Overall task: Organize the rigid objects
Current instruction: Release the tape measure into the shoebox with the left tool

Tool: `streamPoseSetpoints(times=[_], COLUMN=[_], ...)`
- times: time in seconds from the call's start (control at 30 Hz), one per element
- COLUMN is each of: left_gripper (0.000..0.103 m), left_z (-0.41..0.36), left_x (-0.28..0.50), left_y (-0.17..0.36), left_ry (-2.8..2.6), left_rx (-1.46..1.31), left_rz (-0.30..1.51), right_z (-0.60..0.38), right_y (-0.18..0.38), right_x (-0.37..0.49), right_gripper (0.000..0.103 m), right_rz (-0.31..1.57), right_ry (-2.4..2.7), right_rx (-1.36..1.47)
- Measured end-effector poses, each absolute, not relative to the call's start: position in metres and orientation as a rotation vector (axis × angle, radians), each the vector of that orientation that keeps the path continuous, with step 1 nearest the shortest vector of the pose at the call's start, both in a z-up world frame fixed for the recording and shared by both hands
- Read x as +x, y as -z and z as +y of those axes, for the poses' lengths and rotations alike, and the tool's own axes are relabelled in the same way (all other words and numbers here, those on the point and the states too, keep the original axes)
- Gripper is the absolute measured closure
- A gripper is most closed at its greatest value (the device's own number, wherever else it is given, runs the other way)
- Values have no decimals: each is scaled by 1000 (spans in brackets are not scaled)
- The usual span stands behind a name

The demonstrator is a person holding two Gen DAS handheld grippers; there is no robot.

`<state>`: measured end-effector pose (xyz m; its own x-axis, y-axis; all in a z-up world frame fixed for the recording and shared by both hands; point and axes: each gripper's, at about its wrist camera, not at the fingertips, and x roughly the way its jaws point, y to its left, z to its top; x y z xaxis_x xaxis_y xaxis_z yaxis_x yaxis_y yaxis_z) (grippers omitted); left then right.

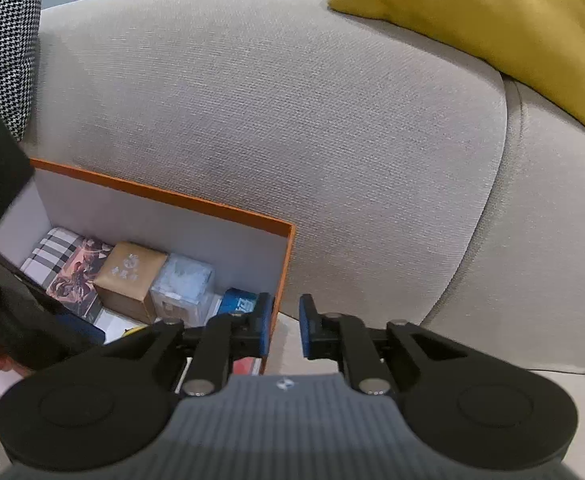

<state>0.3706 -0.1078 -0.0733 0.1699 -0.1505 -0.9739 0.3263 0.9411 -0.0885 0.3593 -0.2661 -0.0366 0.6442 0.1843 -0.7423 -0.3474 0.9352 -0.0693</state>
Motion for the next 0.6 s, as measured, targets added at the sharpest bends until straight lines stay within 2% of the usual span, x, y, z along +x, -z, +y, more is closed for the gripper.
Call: streamPoseSetpoints(times=[0.1,0.33,0.6], left_gripper=[50,76,77], left_z=[-122,-140,-143], left_x=[366,364,371], left_y=[78,84,80], left_ry=[393,515,512], left_rx=[328,431,415], left_rz=[1347,1286,1251], right_z=[-267,-268,-270], right_y=[36,37,36], right_x=[359,360,359], right_gripper=[89,89,88], right_rz=[817,817,813], right_ry=[-306,-311,-318], right_rx=[-211,-199,-193])
